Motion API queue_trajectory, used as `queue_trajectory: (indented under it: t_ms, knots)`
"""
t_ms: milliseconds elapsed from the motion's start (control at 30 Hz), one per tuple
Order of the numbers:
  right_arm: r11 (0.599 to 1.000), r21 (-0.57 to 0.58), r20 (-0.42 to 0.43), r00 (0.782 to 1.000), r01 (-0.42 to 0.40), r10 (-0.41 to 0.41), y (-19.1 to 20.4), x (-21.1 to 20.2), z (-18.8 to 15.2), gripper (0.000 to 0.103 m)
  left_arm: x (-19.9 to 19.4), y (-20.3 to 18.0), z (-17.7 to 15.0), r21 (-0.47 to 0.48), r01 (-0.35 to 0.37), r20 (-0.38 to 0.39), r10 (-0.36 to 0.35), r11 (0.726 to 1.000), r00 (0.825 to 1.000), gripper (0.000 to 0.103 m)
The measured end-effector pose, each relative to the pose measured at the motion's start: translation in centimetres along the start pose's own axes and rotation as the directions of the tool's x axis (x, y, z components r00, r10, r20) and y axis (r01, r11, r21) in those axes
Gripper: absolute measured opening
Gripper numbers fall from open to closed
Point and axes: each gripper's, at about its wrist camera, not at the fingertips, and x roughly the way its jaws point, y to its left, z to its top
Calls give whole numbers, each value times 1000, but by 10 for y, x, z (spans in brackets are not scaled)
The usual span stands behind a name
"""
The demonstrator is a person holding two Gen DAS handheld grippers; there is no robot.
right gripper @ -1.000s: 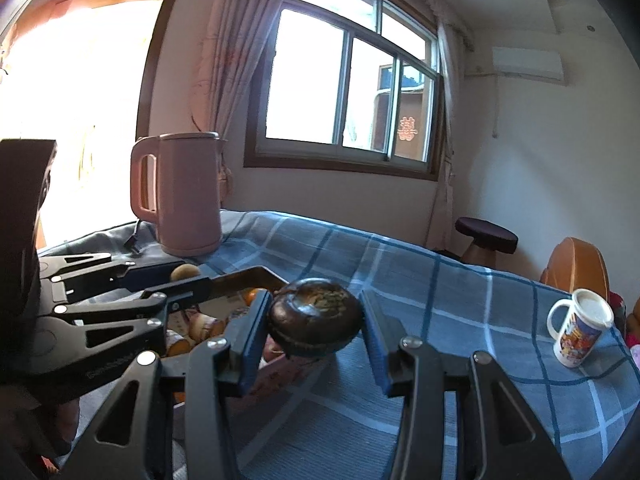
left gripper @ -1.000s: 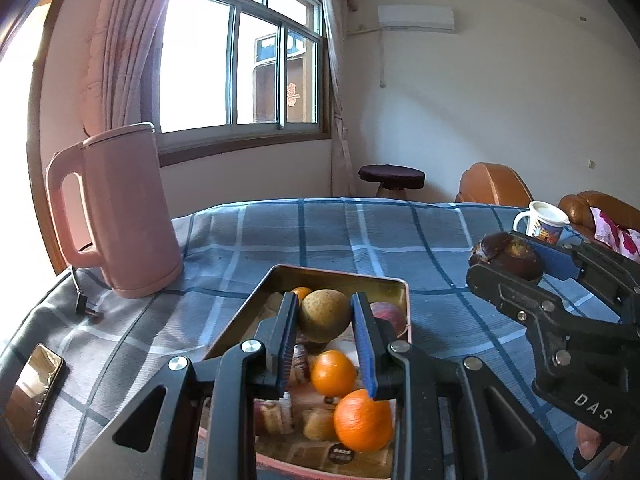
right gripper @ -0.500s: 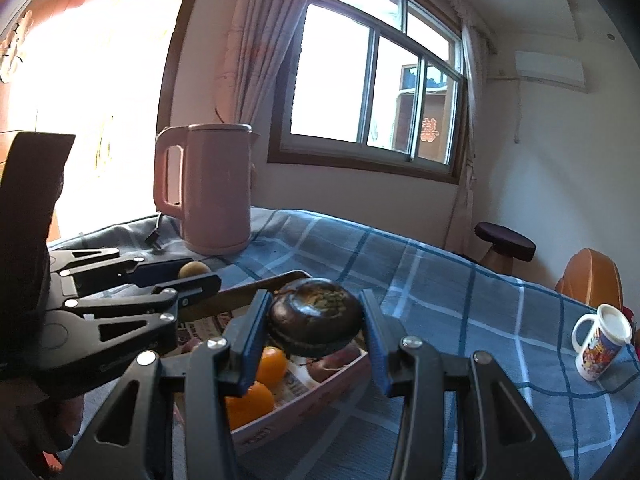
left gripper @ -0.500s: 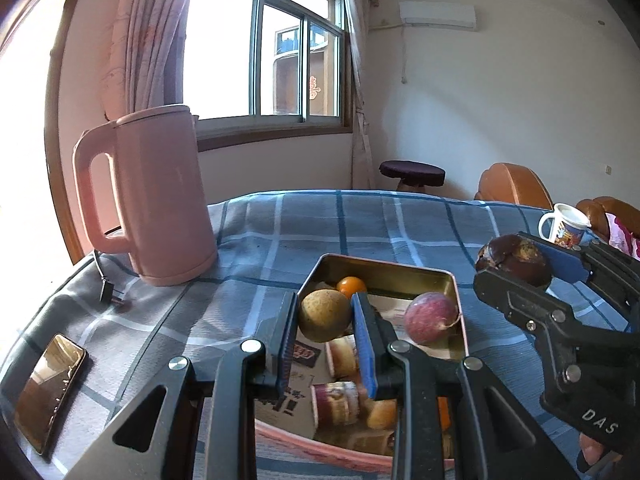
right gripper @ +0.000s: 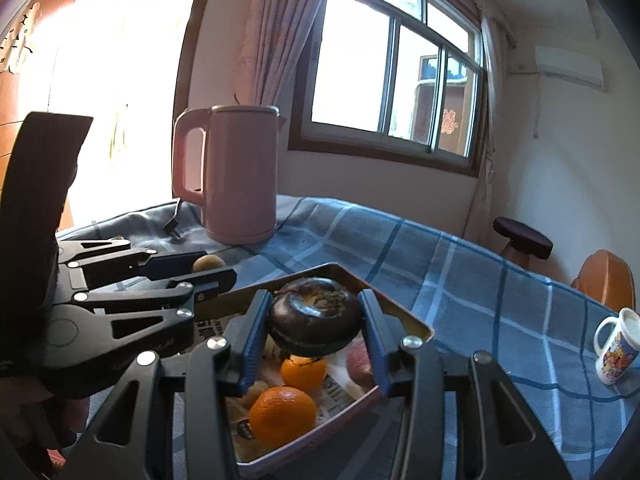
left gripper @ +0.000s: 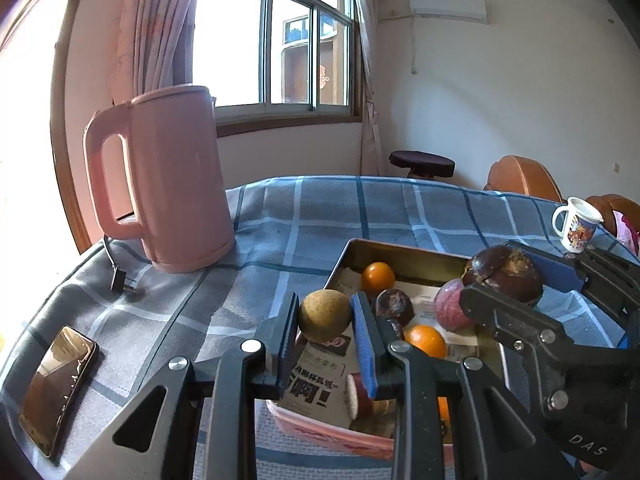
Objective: Organize fruits
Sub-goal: 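Open left tool over the tin while right tool releases the brown fruit into it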
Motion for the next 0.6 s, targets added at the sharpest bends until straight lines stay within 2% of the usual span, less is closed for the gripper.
queue_trajectory:
  t_ms: [400,600]
  knots:
    - [998,36,-156,986,-55,60,2,36,-14,48,21,2,-10,29,7,-99,-4,1000,995,29]
    - [997,39,-213,975,-59,66,3,47,-21,48,23,-1,-10,46,12,-114,-6,999,993,29]
